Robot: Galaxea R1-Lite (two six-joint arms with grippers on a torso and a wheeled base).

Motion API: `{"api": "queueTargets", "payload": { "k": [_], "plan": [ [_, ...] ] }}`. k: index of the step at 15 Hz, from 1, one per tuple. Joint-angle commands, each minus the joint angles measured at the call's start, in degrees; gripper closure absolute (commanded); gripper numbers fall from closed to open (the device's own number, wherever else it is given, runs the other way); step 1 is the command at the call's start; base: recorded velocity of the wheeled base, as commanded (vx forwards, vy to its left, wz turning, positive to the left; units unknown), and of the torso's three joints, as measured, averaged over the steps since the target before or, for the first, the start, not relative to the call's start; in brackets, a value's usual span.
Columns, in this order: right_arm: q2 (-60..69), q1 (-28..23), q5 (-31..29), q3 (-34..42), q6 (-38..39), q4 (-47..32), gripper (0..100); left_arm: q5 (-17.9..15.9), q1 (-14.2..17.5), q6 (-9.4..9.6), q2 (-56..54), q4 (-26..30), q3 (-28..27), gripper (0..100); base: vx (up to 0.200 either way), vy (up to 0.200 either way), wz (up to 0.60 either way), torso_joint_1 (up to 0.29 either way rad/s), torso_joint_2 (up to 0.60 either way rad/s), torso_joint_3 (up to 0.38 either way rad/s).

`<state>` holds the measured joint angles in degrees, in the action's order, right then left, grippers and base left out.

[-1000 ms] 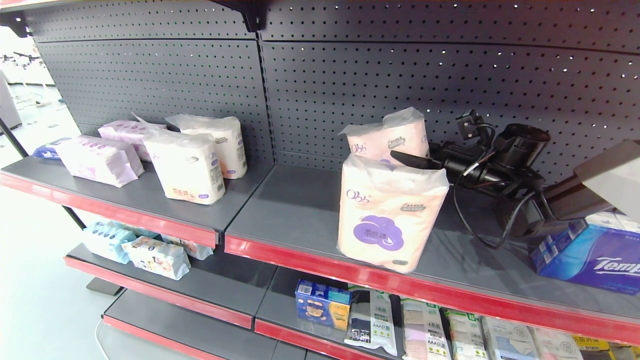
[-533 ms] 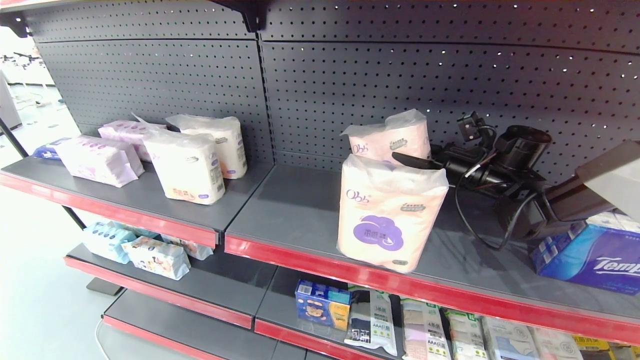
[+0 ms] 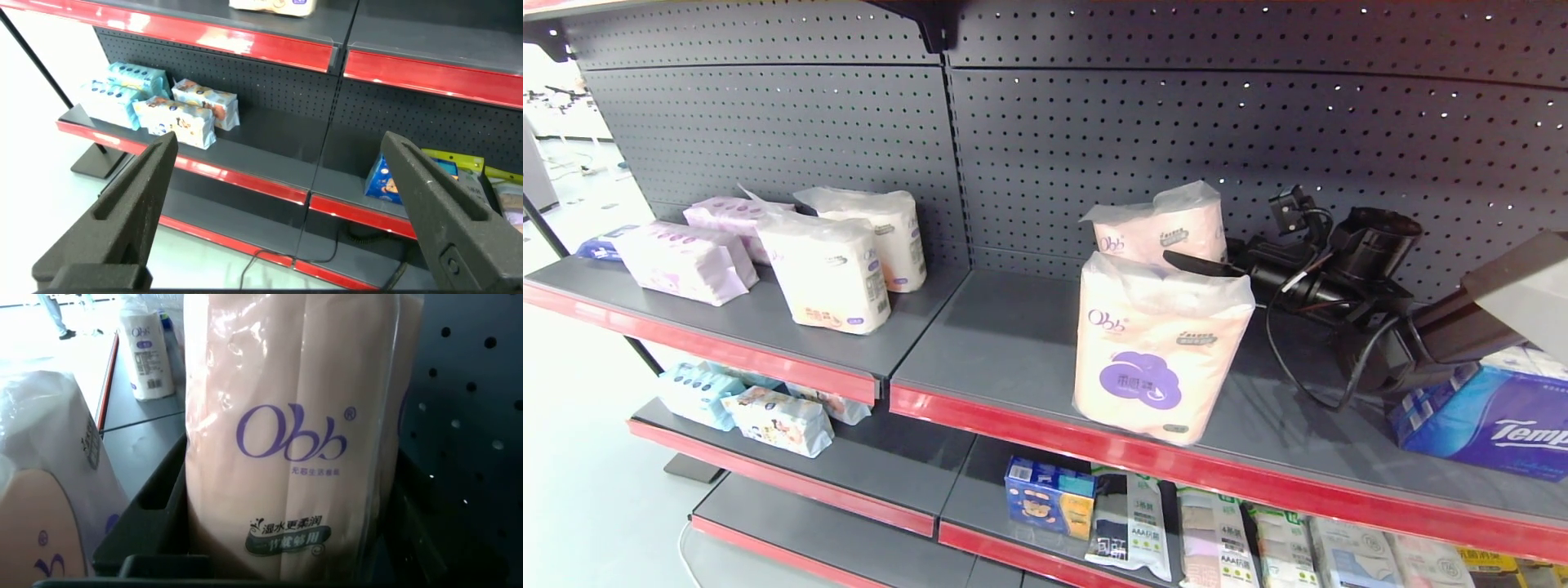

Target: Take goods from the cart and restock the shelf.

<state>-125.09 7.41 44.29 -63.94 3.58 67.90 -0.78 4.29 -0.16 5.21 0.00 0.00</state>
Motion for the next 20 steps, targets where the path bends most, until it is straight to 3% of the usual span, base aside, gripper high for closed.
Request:
{"api": "queueTargets", "payload": {
  "k": [1,20],
  "plan": [
    [-0.7,0.1,0.1,0.4,-0.1,-0.1,100,0.0,0.0,-0.02,0.0,0.0,0.0,0,0.0,0.0,0.0,0.0,0.0,0.0],
    [-2.5,-1.5,0.0,0.2,-0.3,-0.2,100,0.0,0.0,-0.02,0.0,0.0,0.0,0,0.0,0.0,0.0,0.0,0.0,0.0]
  ]
}}
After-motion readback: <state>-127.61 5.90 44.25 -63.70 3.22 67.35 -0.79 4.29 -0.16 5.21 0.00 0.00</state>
